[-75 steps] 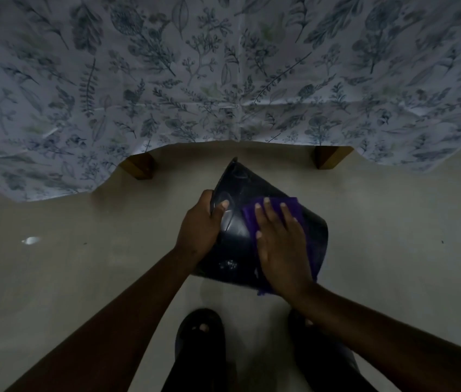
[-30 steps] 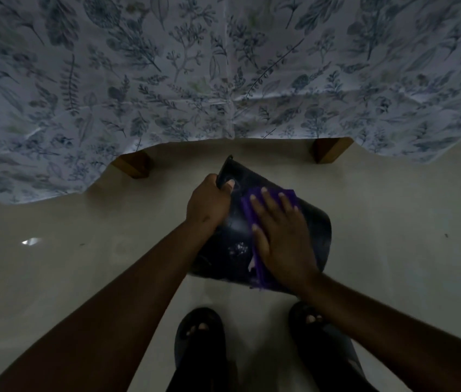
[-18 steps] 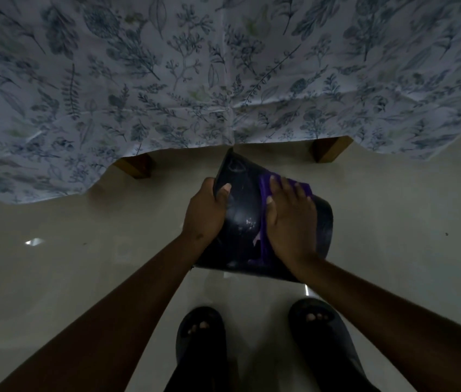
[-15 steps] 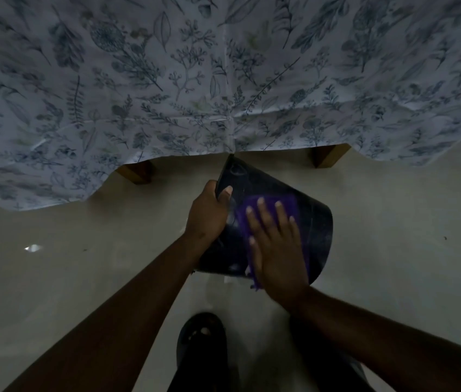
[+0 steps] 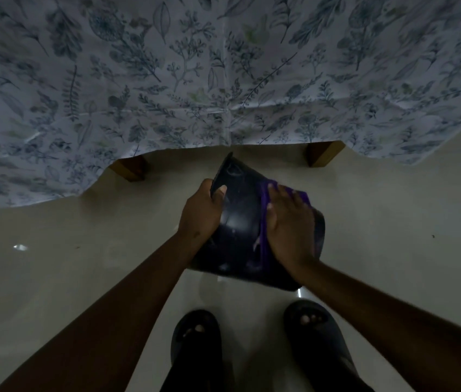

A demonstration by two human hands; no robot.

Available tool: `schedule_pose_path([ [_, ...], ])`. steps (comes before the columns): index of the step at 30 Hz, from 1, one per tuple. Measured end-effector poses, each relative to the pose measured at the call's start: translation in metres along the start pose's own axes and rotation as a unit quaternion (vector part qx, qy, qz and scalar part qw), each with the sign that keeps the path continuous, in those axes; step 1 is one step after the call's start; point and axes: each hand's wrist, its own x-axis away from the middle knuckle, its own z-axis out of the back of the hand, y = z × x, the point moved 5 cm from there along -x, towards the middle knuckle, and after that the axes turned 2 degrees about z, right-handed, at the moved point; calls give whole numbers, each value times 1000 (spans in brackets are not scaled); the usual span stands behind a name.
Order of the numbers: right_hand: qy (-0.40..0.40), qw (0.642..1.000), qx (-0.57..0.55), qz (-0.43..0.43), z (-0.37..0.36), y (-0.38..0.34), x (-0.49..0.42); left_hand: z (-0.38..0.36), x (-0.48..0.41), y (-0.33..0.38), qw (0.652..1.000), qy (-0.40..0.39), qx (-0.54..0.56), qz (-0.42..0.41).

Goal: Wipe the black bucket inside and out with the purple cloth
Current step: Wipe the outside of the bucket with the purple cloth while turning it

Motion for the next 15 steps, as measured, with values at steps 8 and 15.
schedule_pose_path([
  [8,-38,987,13,156,-10,-35,21,-1,-2,-1,999,-23,20,-8],
  [15,-54,996,-54,46,-4,-19,-33,-1,-4,0,1000,-15,0,-10],
])
